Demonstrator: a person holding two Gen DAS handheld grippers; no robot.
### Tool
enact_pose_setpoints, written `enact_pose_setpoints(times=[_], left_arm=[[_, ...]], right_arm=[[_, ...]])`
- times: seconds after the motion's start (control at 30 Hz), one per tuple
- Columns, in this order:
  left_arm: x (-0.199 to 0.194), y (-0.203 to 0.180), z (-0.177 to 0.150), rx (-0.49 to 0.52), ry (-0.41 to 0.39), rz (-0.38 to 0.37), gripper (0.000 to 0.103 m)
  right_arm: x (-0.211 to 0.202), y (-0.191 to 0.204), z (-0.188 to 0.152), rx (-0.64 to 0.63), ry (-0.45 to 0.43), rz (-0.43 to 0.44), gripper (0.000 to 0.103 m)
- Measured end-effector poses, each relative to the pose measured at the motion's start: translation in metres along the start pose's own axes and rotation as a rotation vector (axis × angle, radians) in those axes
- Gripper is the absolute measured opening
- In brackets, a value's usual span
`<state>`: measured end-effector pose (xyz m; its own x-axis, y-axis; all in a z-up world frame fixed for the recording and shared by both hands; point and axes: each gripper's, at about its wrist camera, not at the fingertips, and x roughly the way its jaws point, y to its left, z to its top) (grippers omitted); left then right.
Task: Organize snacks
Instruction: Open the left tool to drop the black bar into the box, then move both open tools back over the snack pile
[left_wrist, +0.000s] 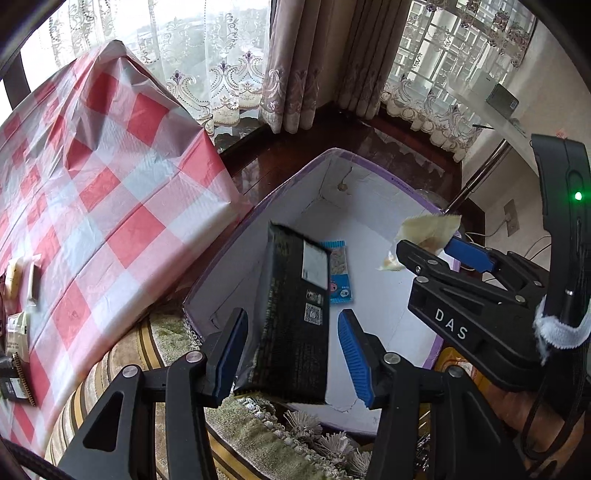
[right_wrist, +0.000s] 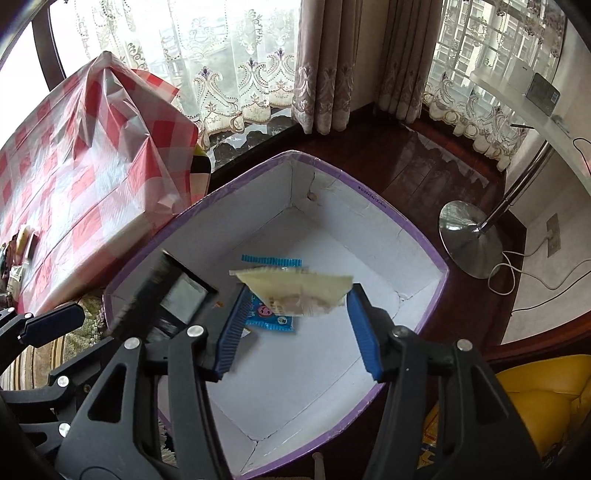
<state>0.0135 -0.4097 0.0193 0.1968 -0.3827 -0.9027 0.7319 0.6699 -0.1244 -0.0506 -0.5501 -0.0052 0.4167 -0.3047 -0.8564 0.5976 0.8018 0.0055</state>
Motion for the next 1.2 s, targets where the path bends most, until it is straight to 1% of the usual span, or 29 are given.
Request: enact_pose_setpoints(times=[0.07, 0.1, 0.13, 0.37, 0.53, 0.63, 0.83, 0.97, 1.13, 1.2], left_arm=[[0.001, 0.000, 0.001, -0.005, -0.001, 0.002, 0.058], [0.001, 0.000, 0.001, -0.008, -0.003, 0.006, 0.063], [0.000, 0.001, 0.001, -0.013, -0.006, 0.010, 0.065], [-0.009, 0.017, 0.000, -0.062, -0.044, 0.066, 0.066], [-0.016, 0.039, -0.003, -0.098, -0.078, 0.136, 0.066], [-0.021, 0.058, -0.006, -0.143, -0.094, 0.155, 0.066], [-0.035, 0.101, -0.015, -0.263, -0.129, 0.188, 0.066], [-0.048, 0.128, -0.024, -0.330, -0.161, 0.244, 0.066], [-0.062, 0.159, -0.037, -0.412, -0.187, 0.286, 0.066], [-0.065, 0.170, -0.042, -0.437, -0.192, 0.292, 0.066]], right_arm=[[-0.001, 0.000, 0.000, 0.005, -0.006, 0.003, 0.064], [-0.002, 0.001, 0.000, 0.006, -0.008, 0.003, 0.066], [-0.003, 0.001, 0.000, 0.004, -0.012, 0.003, 0.067], [-0.007, 0.012, 0.002, -0.010, -0.020, 0.027, 0.068], [-0.012, 0.032, 0.004, -0.042, -0.031, 0.052, 0.068], [-0.017, 0.046, 0.005, -0.065, -0.041, 0.068, 0.069], [-0.022, 0.076, 0.005, -0.124, -0.043, 0.100, 0.069], [-0.025, 0.095, 0.005, -0.163, -0.045, 0.116, 0.069], [-0.029, 0.121, 0.004, -0.211, -0.045, 0.137, 0.070], [-0.030, 0.131, 0.003, -0.234, -0.045, 0.143, 0.070]])
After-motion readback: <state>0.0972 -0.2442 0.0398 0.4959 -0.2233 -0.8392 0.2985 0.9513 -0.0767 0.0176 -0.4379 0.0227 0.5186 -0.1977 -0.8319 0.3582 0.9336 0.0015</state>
